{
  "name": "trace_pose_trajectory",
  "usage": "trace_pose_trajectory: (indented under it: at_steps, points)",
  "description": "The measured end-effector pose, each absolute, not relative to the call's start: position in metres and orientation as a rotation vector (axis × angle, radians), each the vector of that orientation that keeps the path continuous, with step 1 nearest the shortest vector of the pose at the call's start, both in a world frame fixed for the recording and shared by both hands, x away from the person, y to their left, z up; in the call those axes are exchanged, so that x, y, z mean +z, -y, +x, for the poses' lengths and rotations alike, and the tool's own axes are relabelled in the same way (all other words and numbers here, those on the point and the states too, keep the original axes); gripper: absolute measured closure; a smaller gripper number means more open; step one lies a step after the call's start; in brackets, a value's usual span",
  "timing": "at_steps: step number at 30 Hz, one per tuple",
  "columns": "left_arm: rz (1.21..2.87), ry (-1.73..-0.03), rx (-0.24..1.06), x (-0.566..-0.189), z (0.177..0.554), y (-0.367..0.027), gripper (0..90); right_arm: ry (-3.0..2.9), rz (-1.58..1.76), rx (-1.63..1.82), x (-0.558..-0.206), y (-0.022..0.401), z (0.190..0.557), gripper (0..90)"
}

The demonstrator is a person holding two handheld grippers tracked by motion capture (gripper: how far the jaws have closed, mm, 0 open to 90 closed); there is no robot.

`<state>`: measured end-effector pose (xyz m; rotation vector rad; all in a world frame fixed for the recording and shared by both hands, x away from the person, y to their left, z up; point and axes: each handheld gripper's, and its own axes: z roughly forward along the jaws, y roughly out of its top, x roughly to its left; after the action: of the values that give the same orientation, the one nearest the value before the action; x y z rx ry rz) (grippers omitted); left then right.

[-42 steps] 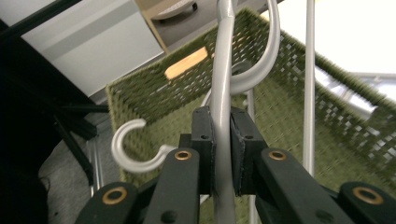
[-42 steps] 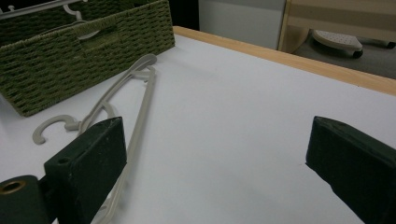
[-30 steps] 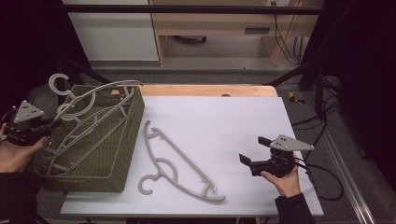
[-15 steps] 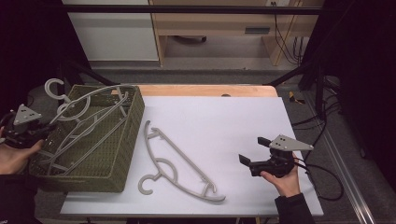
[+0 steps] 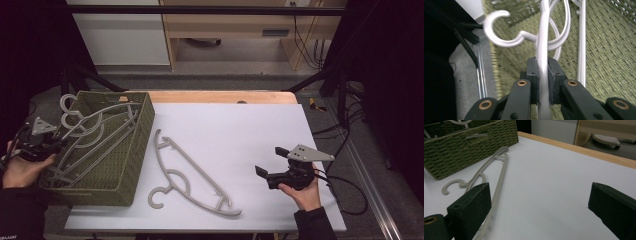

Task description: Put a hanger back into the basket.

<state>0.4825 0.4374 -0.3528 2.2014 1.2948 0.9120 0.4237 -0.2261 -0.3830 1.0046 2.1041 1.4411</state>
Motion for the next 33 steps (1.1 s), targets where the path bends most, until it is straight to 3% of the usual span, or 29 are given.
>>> trace_pose_trajectory:
  at_steps: [12,18,28,33]
  points:
    - [2.266,-1.462,0.727,-0.383,0.497,-0.427,81.0,-2.102,1.006,1.443,-0.382,0.227,0.423,5.1]
    - [2.278,-1.481,0.764,-0.385,0.497,-0.427,77.4,-2.102,1.005,1.444,-0.382,0.227,0.423,5.0]
    - [2.127,-1.452,0.807,-0.368,0.482,-0.432,68.5,-2.100,1.004,1.445,-0.382,0.227,0.423,5.1]
    - [2.028,-1.374,0.811,-0.360,0.471,-0.421,59.9,-2.097,1.005,1.454,-0.381,0.227,0.423,5.1]
